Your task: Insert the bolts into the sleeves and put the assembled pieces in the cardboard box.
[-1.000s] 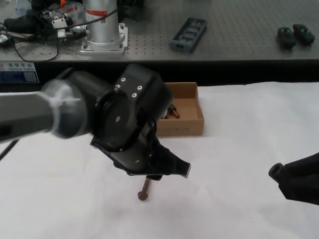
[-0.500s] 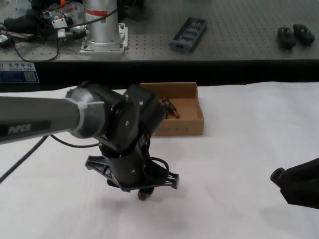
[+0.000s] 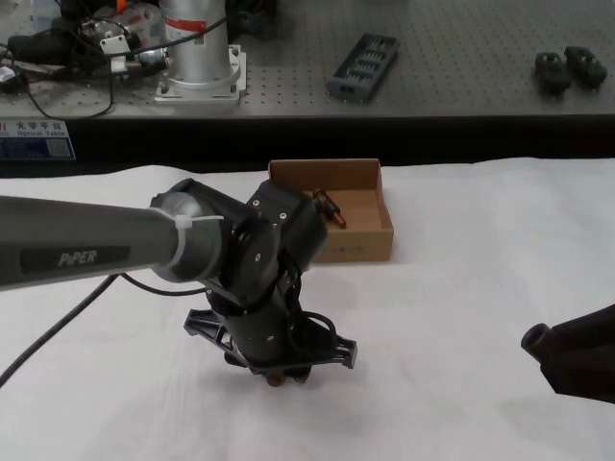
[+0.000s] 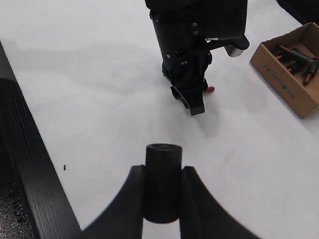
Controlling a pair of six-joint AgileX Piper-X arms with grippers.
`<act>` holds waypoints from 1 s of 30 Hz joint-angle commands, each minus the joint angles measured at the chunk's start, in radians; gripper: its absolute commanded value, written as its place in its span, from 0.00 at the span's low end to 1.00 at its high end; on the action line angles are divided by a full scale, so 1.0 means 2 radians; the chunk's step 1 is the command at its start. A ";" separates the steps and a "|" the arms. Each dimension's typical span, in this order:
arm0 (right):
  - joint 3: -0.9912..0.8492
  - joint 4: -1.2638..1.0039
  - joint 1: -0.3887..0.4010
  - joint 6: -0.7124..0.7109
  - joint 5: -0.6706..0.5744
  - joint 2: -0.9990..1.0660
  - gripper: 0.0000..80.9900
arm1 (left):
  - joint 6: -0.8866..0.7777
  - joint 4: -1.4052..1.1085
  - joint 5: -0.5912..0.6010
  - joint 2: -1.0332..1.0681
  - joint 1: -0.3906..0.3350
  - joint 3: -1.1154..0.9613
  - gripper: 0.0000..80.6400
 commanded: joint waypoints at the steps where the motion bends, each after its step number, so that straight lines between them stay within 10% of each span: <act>1: -0.001 0.001 0.000 0.001 -0.008 -0.003 0.02 | -0.008 -0.005 -0.002 0.013 0.001 -0.004 0.39; 7: -0.001 0.001 0.000 0.001 -0.008 -0.003 0.02 | -0.007 -0.014 -0.002 0.016 0.003 -0.004 0.36; 15: -0.001 0.001 0.000 0.001 -0.008 -0.003 0.02 | 0.040 -0.030 0.002 0.016 0.004 -0.005 0.00; 22: -0.001 0.001 0.000 0.001 -0.008 -0.003 0.02 | 0.078 0.000 0.003 0.016 0.004 -0.005 0.01; 30: -0.001 0.001 0.000 -0.003 -0.007 -0.003 0.02 | 0.391 0.073 0.054 0.014 0.004 -0.005 0.01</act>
